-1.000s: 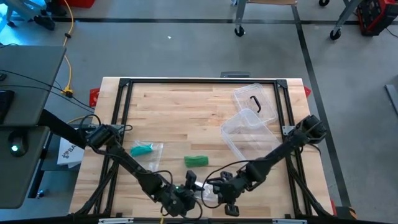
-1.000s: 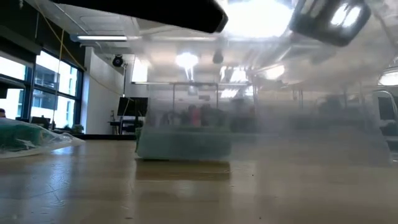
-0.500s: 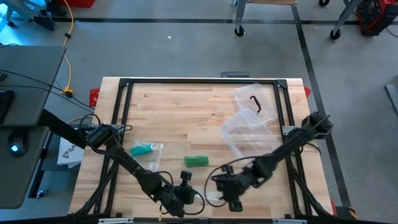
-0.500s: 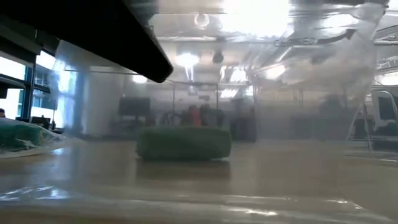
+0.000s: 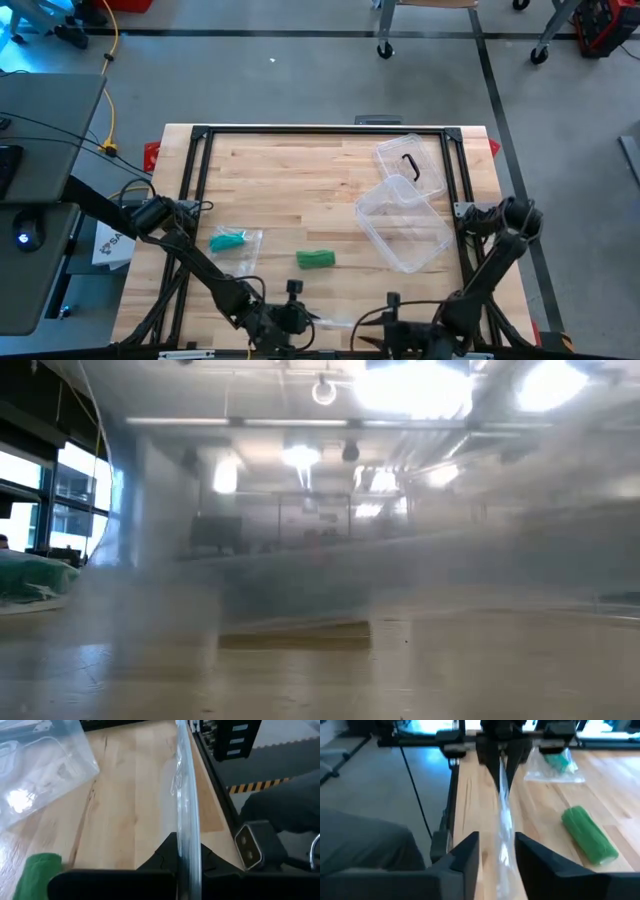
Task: Roll bandage
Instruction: Open the transparent zip bag
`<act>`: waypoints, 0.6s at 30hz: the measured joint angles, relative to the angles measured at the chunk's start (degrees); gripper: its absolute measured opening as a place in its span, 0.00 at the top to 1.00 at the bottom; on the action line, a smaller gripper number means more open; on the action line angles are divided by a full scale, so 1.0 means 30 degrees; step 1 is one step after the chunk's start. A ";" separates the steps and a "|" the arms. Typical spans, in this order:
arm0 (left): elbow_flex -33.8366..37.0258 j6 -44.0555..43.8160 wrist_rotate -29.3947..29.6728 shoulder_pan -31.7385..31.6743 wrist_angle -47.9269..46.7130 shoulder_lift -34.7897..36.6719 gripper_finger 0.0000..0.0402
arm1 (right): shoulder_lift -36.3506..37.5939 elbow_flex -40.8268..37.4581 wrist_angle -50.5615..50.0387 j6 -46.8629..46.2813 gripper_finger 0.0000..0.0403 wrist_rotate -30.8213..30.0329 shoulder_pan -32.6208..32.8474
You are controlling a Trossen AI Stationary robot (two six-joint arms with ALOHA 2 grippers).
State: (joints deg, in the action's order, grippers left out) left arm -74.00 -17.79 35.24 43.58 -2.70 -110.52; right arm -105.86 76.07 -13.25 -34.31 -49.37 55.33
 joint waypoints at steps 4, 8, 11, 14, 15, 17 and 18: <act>0.0000 -0.0063 -0.0007 -0.0002 0.0597 -0.0036 1.00 | -0.0296 0.0000 0.1391 0.1078 0.79 -0.0878 -0.0061; 0.0000 -0.0051 0.0153 0.0005 0.1040 -0.0029 1.00 | -0.0306 0.0000 0.1468 0.1248 0.84 -0.0836 -0.0380; 0.0000 -0.0040 0.0180 0.0005 0.1239 -0.0030 1.00 | -0.0306 0.0000 0.1441 0.1556 0.87 -0.0352 -0.0643; 0.0000 -0.0034 0.0208 0.0005 0.1327 -0.0029 1.00 | -0.0320 0.0000 0.1400 0.1584 0.93 0.0173 -0.0894; 0.0000 -0.0034 0.0211 0.0005 0.1362 -0.0036 1.00 | -0.0320 0.0000 0.1390 0.1592 0.96 0.0267 -0.0958; 0.0000 -0.0034 0.0204 0.0012 0.1389 -0.0034 1.00 | -0.0320 0.0000 0.1405 0.1662 0.98 0.0352 -0.1032; 0.0000 -0.0030 0.0208 0.0012 0.1403 -0.0029 1.00 | -0.0320 0.0000 0.1466 0.1903 0.99 0.0393 -0.1068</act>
State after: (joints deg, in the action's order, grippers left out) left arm -74.00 -17.88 35.87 43.62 1.51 -110.61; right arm -106.83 76.07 -8.86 -28.60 -48.19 52.12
